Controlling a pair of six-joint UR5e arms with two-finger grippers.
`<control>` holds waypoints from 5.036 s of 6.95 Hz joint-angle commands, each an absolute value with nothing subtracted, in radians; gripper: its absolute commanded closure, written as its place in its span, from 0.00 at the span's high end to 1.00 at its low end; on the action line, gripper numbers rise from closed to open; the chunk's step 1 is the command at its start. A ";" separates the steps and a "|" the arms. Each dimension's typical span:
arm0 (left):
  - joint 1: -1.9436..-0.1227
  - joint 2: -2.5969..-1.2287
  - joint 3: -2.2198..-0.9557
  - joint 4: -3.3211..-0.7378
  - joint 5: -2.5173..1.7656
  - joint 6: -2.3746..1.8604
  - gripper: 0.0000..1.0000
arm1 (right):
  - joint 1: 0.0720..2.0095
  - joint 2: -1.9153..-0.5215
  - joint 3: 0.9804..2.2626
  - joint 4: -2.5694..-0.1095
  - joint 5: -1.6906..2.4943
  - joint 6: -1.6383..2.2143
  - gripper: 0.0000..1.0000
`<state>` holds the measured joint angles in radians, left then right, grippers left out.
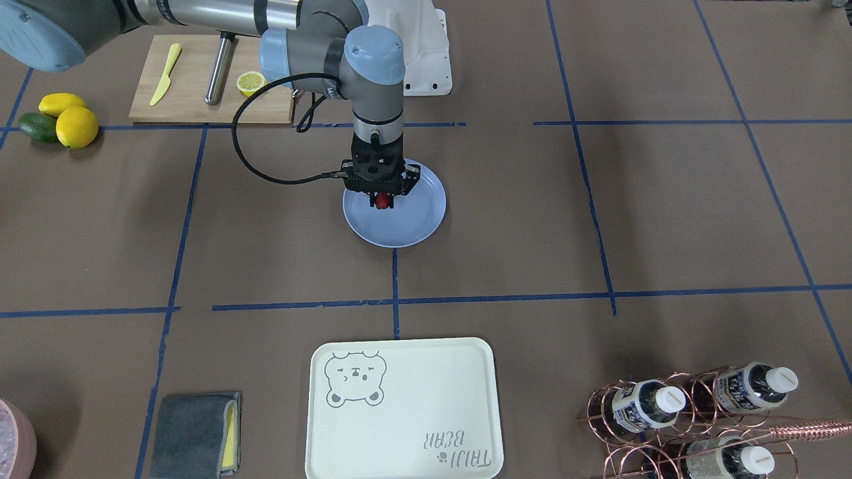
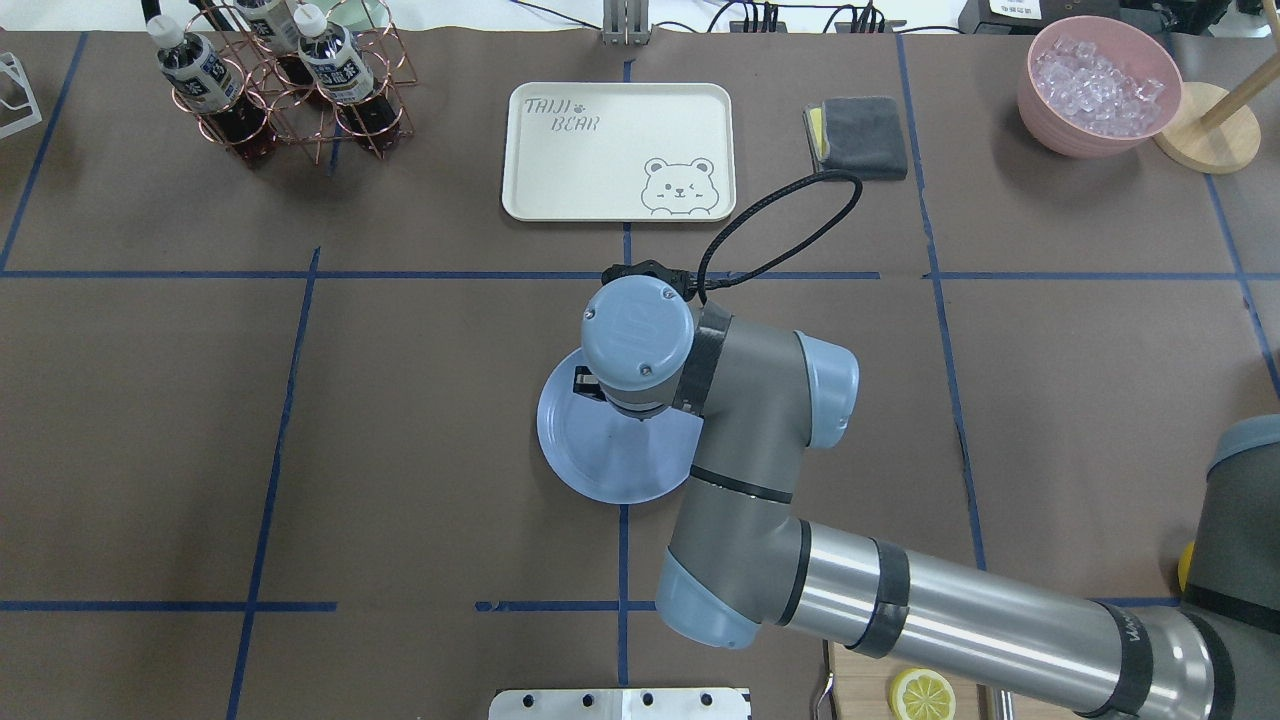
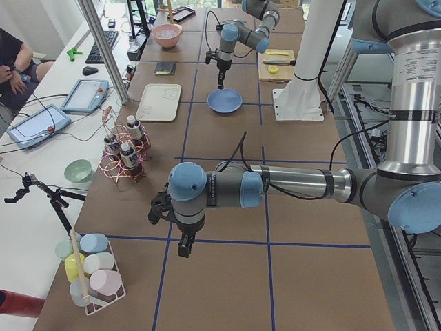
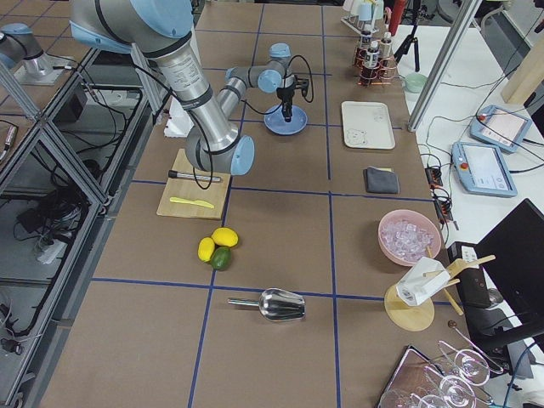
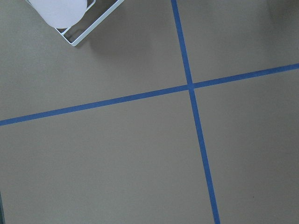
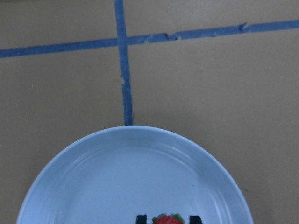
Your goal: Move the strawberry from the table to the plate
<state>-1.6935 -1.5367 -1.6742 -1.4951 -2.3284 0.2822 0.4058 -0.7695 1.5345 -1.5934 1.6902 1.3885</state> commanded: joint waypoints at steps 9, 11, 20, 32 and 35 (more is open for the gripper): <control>-1.694 -1.528 -1.678 -1.494 -2.329 0.282 1.00 | 0.388 -0.741 1.499 -1.592 1.652 1.372 1.00; -1.694 -1.526 -1.680 -1.496 -2.323 0.282 1.00 | 0.443 -0.742 1.540 -1.601 1.651 1.298 1.00; -1.694 -1.528 -1.674 -1.508 -2.329 0.287 1.00 | 0.655 -0.747 1.729 -1.880 1.692 1.017 1.00; -1.690 -1.514 -1.667 -1.516 -2.330 0.287 1.00 | 1.471 -1.471 1.755 -1.853 2.183 -0.050 1.00; -1.690 -1.503 -1.669 -1.520 -2.329 0.287 1.00 | 1.580 -1.695 1.773 -1.641 2.270 -0.054 1.00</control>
